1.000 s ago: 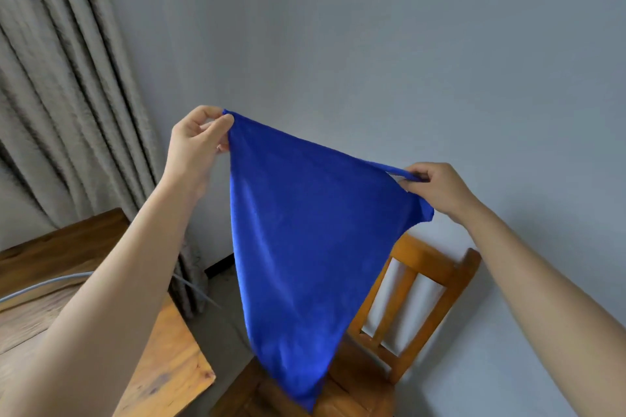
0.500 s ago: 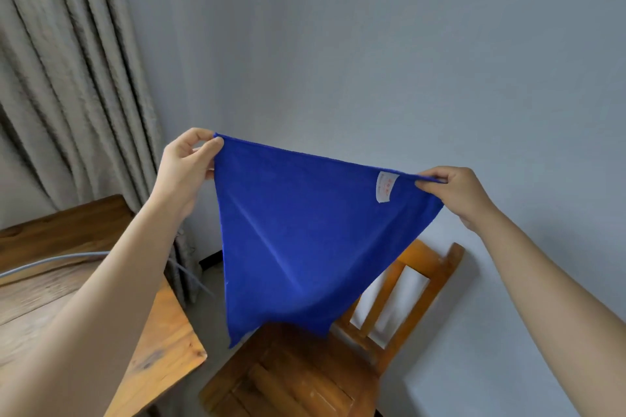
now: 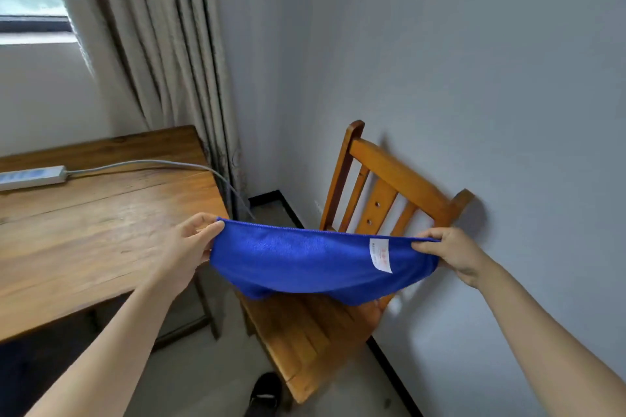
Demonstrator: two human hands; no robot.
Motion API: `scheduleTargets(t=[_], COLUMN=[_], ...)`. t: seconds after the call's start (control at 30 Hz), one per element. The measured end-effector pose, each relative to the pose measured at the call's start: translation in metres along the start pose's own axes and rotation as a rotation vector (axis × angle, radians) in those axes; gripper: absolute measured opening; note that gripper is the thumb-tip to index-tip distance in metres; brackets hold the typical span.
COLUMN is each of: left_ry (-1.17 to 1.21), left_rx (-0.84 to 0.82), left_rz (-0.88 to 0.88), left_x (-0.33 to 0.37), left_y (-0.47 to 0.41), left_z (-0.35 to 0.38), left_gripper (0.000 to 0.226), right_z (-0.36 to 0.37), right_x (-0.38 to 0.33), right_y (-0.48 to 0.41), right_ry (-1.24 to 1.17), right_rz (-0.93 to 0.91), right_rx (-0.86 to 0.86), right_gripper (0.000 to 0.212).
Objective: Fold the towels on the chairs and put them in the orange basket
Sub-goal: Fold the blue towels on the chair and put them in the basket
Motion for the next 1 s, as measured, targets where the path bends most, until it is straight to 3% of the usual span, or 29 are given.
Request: scheduleTargets(t=[0.4,0.73,1.0], left_ry=[-0.143,-0.186,-0.232], left_rx=[0.013,0.077,0.096], left_rz=[-0.279,-0.382,-0.478], left_x=[-0.125,-0.176,-0.217], left_y=[0.059,0.024,-0.053], left_z=[0.001,0.013,0.03], left_gripper=[0.014,0.015,0.015], right_z=[0.041,0.066,0.082], right_x=[0.135,0.175,0.205], right_y=[0.046,0.024,-0.039], right_ry=[0.027,-0.104,-0.093], right_rz=[0.303,0.382,0.567], right_rx=[-0.049,0.149,0.294], right_gripper=[0.012,0.018,0.011])
Point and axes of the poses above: each hand's wrist, its own y-axis away from the middle knuckle, its own z-axis out of the palm, x = y × z, the point moved 5 cm from there along -y, towards the middle knuckle, and after that the axes turned 3 degrees about -y, right-handed, at the moved point
